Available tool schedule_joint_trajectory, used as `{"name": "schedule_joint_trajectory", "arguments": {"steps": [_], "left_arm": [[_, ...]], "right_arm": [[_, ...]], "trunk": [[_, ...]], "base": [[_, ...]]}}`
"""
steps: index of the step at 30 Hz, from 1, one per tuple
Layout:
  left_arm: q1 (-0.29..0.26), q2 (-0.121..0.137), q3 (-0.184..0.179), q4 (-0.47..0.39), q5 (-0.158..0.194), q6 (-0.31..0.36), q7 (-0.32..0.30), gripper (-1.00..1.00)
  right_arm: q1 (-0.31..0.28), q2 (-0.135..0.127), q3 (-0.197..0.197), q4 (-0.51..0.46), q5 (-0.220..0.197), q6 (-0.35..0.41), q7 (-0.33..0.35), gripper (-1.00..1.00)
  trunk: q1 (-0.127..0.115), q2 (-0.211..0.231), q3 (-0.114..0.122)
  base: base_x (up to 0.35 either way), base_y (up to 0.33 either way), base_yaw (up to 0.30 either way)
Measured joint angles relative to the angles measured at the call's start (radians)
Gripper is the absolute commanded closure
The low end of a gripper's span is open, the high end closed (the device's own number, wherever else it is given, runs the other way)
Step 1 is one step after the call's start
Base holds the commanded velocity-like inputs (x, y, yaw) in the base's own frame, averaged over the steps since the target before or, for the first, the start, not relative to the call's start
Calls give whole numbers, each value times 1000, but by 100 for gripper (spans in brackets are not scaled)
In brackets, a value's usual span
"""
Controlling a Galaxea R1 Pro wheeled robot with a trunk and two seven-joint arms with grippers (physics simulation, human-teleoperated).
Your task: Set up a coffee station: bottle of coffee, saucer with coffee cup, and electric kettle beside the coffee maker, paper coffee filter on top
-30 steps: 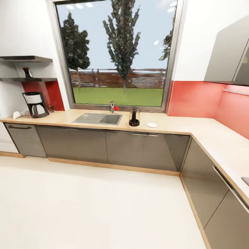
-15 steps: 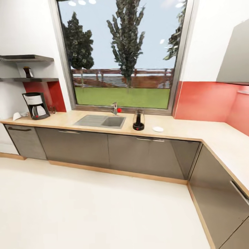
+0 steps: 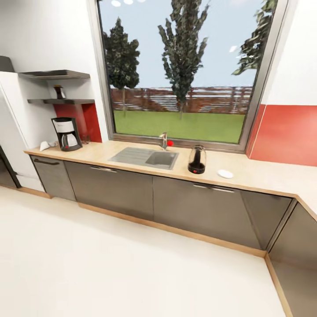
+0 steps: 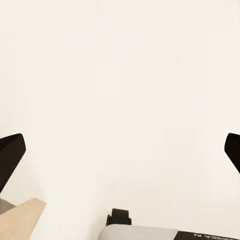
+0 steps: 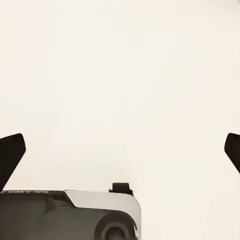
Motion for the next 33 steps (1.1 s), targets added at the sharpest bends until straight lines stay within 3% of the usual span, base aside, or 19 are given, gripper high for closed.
{"name": "schedule_joint_trajectory", "arguments": {"steps": [33], "left_arm": [[1, 0, 0, 0, -2, 0, 0, -100]], "right_arm": [[0, 0, 0, 0, 1, 0, 0, -100]], "trunk": [[0, 0, 0]], "base": [[336, 0, 277]]}}
